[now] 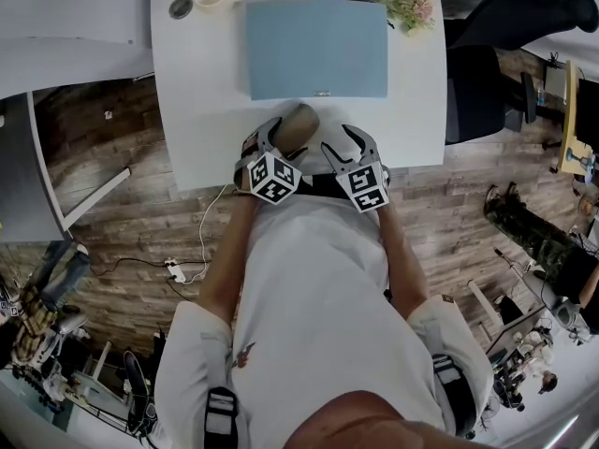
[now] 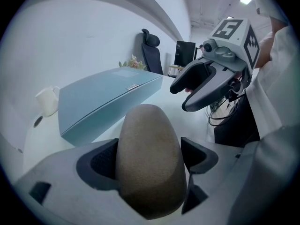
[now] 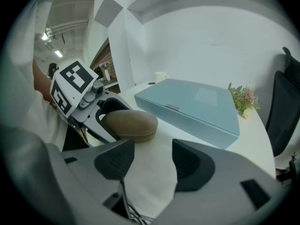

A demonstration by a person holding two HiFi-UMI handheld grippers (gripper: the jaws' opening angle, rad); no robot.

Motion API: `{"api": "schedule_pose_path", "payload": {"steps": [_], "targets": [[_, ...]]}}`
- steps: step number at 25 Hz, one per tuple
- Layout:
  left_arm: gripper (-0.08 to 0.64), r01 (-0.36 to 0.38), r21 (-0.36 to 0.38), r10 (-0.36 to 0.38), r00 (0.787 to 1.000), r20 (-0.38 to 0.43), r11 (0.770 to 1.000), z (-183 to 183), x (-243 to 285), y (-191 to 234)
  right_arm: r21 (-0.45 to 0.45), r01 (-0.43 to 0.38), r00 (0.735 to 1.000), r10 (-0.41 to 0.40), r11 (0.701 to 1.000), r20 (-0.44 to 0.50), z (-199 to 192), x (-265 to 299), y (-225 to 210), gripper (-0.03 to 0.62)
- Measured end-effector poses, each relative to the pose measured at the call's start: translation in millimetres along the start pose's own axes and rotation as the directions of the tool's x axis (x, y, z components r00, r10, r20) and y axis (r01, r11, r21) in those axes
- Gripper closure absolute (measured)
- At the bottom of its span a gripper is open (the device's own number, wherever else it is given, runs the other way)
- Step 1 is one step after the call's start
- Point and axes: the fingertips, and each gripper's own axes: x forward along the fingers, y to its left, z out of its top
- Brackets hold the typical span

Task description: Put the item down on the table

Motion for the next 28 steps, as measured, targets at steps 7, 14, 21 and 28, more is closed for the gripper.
{"api": "schedule_pose_path", "payload": {"steps": [7,14,21,28], "targets": [[0.14,-0.03,0.002,0.03,0.998,0.047,1.0,12,-13,4,-0.009,0.02,0.999,-0.02,1.0,0.03,10,-5,0,0.336],[0.174,-0.096,0.001,0.094,0.983,0.161,0.995,44,-42,17,-0.021,0.053,0.993,-0.051,0.998,0.109,39,-18,-4,0.333],[0.21,-0.189,-0.058,0.197,0.922,0.333,0.98,98,-87,44,-0.026,0.118,0.964,-0.108,0.993,0.244,87,-43,-20,0.328],[0.256,-0.27,-0.108,0.288,0.821,0.492,0.957,153,-142,60,-0.031,0.198,0.905,-0.17,0.98,0.391,145,-83,-34,0.333]]}}
